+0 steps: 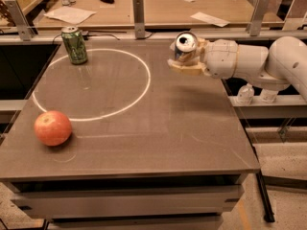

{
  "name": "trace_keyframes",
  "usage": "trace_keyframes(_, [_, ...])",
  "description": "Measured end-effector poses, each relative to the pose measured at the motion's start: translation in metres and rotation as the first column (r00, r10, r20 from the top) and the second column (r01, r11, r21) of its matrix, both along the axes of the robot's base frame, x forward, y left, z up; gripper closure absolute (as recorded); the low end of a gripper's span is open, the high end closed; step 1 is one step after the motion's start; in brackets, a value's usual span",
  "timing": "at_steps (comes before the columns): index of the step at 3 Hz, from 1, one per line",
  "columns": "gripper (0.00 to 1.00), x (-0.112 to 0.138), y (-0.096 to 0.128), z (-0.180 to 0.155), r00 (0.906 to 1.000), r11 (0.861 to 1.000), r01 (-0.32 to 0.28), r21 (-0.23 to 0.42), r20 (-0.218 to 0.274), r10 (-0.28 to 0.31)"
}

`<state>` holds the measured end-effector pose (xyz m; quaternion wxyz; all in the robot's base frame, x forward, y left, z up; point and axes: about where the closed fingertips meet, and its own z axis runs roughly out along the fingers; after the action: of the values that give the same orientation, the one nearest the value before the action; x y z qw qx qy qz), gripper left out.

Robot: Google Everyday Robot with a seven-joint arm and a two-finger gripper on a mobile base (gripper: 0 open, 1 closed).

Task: Knock redbull can over

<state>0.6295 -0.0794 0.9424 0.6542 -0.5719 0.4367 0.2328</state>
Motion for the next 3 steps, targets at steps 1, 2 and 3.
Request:
trace_keyframes(1, [1.00, -0.0053, 0.0027, 0.0016, 0.9990, 1.000, -0.026, -0.014, 0.035, 0.027])
trace_keyframes(2, [1.00, -0.0048, 0.0032, 0.0017, 0.9992, 1.000, -0.025, -0.010, 0.031, 0.026])
trace_keyframes(3, [1.00, -0.0073, 0.0071, 0.0071, 0.9892, 0.997, -0.051, -0.049, 0.135, 0.057])
